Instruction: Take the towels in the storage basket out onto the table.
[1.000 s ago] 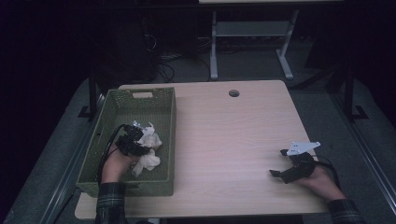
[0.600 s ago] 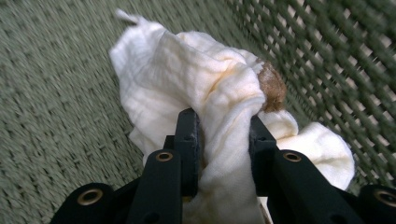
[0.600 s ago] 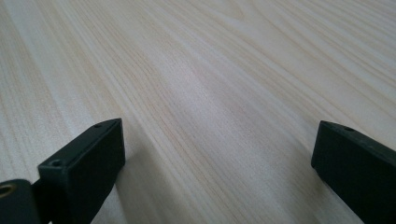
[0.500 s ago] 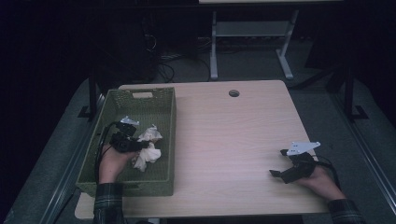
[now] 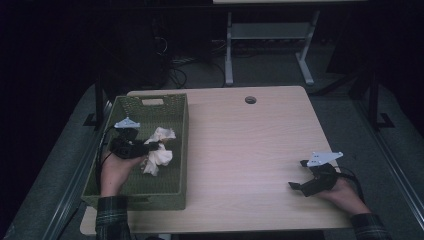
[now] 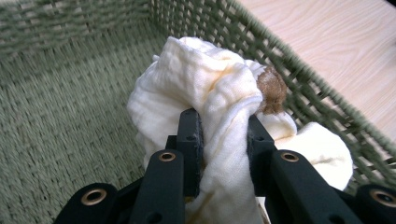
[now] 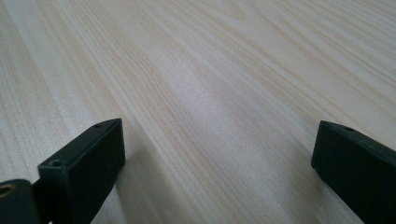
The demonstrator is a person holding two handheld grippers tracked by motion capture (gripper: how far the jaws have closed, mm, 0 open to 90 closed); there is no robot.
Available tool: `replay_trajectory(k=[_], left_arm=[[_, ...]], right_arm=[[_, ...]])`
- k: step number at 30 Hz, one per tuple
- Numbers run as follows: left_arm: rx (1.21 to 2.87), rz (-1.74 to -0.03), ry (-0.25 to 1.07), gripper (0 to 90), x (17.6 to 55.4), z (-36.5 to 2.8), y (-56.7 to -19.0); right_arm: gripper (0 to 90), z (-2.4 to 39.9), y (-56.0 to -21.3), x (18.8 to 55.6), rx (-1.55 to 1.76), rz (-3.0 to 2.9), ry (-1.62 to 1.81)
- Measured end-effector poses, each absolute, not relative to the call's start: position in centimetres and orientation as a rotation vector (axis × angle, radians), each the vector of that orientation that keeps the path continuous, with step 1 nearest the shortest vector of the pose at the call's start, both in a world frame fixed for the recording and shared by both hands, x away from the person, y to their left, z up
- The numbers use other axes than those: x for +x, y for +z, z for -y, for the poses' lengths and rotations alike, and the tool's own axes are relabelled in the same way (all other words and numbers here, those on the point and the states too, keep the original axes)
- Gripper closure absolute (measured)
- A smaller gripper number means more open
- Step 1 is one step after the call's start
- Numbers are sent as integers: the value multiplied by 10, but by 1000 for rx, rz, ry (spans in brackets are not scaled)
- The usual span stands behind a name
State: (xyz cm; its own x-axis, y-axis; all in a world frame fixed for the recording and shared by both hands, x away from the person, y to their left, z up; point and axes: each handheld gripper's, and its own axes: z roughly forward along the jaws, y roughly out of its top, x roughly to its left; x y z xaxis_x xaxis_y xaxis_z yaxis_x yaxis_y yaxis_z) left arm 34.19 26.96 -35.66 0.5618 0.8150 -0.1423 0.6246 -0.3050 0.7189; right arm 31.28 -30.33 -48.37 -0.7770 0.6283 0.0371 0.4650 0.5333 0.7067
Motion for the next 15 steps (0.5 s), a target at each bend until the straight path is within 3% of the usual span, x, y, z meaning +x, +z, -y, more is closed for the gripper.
replay_trajectory(k=[15], left_arm=[[1935,-1027,334,735,333,-264,-323]], right_arm=[[25,303,-484,313,927,-2550,1077]])
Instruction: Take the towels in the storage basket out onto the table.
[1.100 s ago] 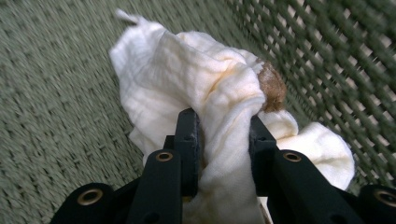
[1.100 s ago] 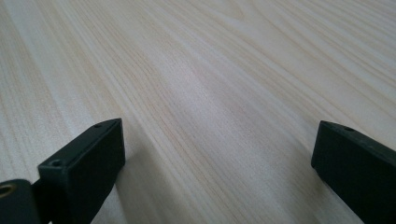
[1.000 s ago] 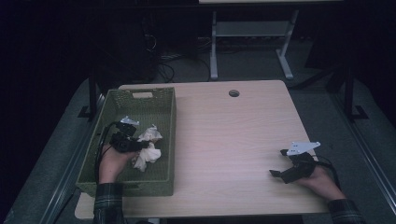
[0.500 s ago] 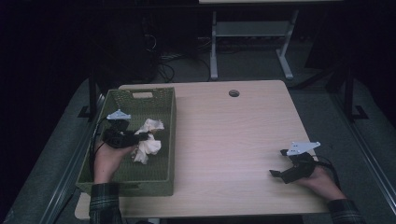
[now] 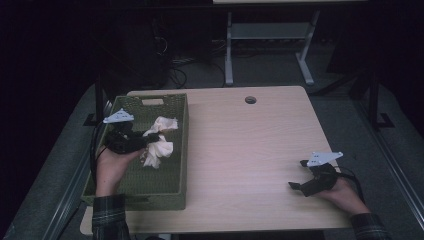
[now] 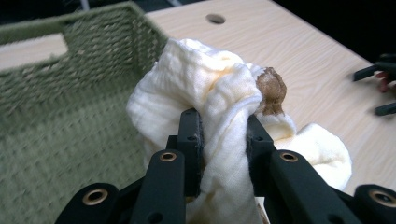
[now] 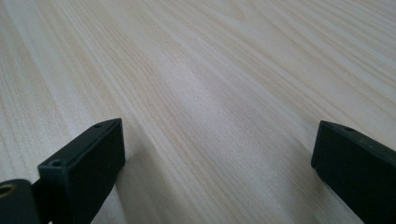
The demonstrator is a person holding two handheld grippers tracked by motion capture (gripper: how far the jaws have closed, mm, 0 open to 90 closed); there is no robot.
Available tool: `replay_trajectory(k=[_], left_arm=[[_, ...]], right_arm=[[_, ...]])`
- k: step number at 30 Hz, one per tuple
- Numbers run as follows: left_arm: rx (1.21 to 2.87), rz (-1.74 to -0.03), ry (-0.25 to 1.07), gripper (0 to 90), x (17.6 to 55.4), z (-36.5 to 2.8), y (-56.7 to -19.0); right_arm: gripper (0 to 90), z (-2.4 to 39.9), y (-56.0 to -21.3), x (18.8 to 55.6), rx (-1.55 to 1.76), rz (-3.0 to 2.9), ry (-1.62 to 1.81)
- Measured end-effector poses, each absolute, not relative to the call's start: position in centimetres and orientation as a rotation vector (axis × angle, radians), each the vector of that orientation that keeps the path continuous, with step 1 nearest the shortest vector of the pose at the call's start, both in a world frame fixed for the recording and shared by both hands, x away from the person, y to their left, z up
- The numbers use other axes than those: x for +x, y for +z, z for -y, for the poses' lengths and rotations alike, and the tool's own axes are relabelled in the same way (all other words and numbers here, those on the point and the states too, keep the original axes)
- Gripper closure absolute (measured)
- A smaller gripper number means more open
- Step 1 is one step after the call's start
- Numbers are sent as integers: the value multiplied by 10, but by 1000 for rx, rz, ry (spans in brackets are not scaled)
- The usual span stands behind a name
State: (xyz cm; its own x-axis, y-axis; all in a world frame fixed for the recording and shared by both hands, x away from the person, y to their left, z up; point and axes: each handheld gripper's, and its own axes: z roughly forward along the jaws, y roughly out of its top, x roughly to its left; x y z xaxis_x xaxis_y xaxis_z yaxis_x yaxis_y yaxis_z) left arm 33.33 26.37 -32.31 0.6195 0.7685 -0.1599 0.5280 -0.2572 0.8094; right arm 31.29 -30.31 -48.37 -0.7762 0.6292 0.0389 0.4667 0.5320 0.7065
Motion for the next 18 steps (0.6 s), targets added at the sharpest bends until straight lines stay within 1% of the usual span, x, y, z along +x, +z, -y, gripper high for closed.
replay_trajectory(k=[8,18], left_arm=[[1912,-949,308,736,333,-247,-311],[1912,-864,273,735,337,-216,-303]], right_arm=[[25,303,-484,313,927,-2550,1077],[25,303,-484,313,925,-2550,1077]])
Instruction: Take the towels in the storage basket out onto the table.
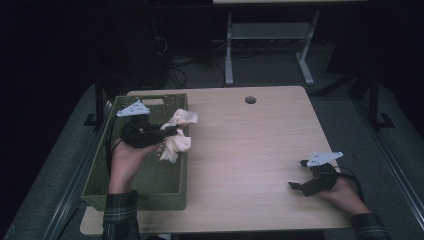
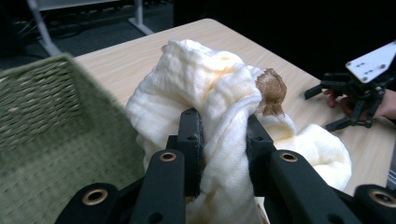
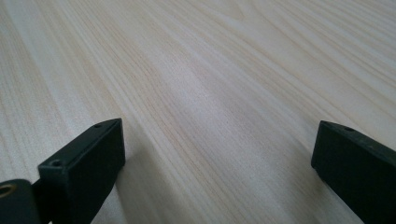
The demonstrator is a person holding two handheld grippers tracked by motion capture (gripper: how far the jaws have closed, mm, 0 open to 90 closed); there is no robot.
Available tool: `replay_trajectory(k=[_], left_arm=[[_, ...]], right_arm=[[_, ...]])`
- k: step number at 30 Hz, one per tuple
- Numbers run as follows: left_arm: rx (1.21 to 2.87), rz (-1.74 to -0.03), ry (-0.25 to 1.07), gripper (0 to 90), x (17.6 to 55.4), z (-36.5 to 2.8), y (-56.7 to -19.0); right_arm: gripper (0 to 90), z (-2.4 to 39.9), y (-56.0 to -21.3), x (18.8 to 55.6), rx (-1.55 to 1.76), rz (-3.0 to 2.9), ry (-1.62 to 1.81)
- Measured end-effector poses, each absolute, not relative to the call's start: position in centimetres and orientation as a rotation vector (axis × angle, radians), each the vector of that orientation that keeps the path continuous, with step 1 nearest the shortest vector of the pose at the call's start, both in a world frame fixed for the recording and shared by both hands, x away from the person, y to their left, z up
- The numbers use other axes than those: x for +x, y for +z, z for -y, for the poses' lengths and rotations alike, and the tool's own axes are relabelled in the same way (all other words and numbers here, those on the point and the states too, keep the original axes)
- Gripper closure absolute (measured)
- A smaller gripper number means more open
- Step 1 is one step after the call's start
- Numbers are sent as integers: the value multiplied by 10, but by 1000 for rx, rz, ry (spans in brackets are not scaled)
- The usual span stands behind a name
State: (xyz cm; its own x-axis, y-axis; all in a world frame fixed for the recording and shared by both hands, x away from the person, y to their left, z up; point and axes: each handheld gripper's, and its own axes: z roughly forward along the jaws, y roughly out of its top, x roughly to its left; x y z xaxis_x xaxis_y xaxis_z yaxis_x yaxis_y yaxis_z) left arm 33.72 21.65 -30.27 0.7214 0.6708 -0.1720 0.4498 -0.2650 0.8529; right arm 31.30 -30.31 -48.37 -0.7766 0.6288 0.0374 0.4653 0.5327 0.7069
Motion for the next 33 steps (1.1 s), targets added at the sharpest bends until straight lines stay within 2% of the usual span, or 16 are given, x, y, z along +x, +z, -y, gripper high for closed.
replay_trajectory(k=[33], left_arm=[[1981,-628,138,735,347,-114,-307]], right_arm=[[26,303,-484,313,927,-2549,1076]])
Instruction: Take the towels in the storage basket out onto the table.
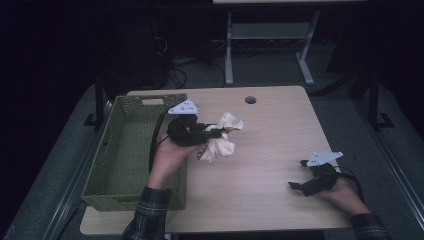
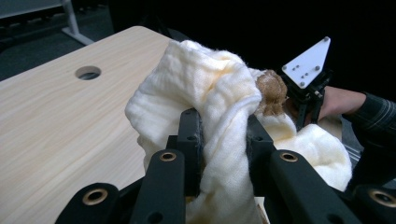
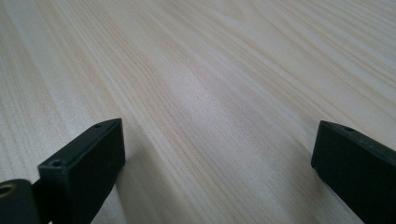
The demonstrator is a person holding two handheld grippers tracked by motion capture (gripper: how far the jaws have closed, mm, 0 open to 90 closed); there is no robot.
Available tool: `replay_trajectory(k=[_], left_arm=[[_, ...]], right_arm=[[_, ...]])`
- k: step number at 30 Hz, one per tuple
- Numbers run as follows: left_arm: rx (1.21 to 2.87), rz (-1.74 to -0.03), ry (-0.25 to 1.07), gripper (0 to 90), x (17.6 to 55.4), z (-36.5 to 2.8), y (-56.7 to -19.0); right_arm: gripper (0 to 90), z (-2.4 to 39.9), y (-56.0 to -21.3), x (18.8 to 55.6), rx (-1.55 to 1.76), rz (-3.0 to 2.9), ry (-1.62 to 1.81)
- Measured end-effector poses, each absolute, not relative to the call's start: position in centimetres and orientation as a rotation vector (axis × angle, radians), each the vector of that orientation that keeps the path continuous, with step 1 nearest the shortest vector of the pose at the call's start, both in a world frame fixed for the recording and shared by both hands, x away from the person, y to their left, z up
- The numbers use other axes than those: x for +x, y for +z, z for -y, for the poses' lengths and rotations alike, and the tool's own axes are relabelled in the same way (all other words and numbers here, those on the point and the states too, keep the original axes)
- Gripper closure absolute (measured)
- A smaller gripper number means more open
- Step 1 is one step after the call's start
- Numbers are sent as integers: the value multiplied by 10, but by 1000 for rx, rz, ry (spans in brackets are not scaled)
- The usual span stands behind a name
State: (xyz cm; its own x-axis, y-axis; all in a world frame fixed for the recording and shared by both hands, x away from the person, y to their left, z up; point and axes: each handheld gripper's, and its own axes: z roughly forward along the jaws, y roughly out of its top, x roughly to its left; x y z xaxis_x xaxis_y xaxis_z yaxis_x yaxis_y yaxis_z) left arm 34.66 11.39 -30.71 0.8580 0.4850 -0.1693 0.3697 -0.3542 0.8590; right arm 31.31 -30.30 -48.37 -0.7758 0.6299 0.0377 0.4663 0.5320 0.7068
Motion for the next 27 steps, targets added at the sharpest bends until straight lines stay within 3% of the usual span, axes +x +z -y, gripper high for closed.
replay_trajectory(k=[27], left_arm=[[2022,-556,87,737,348,-43,-337]], right_arm=[[25,303,-484,313,923,-2547,1078]])
